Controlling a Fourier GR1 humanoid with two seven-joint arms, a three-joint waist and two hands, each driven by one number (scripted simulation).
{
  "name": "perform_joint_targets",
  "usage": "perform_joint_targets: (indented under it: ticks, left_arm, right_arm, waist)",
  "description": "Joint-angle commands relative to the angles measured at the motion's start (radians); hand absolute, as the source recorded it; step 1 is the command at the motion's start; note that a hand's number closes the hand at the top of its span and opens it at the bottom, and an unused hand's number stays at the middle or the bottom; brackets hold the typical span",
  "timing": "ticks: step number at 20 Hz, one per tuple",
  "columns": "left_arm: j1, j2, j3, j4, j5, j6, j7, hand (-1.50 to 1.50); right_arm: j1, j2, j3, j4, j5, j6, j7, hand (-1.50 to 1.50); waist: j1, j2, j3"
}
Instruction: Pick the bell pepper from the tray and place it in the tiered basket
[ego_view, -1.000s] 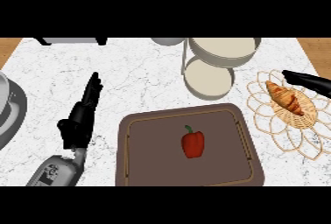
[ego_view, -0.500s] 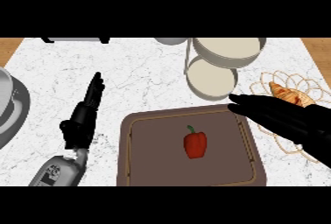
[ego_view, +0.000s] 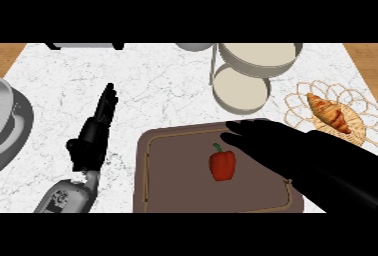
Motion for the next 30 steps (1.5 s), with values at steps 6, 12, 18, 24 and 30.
perform_joint_targets:
  ticks: [6,12,18,24,30]
  left_arm:
    - [0.038,-0.048,-0.003,0.015,-0.053,0.018,-0.037,0.0]
    - [-0.029,-0.035,0.044,0.025,-0.024,-0.041,0.018,0.0]
    - [0.014,-0.054,0.037,-0.006,-0.071,-0.028,0.001,0.0]
    - [-0.01,-0.064,0.059,-0.037,-0.073,-0.045,0.069,0.0]
    - [0.023,-0.12,0.018,-0.038,-0.143,-0.022,0.048,0.0]
  right_arm:
    - [0.001,-0.009,0.078,0.004,0.006,0.049,0.149,-1.5]
    - [-0.008,0.001,0.149,-0.002,0.105,0.059,0.164,-1.5]
    - [-0.03,0.061,0.172,0.101,0.226,0.109,0.099,-1.5]
    - [0.02,0.092,0.235,0.079,0.392,0.152,-0.033,-1.5]
    - [0.04,0.149,0.207,0.146,0.56,0.172,-0.116,-1.5]
  waist:
    - [-0.006,0.0,0.001]
    - [-0.006,0.001,0.0]
    - [0.0,0.002,0.001]
    - [0.0,0.002,0.001]
    - [0.0,0.001,0.001]
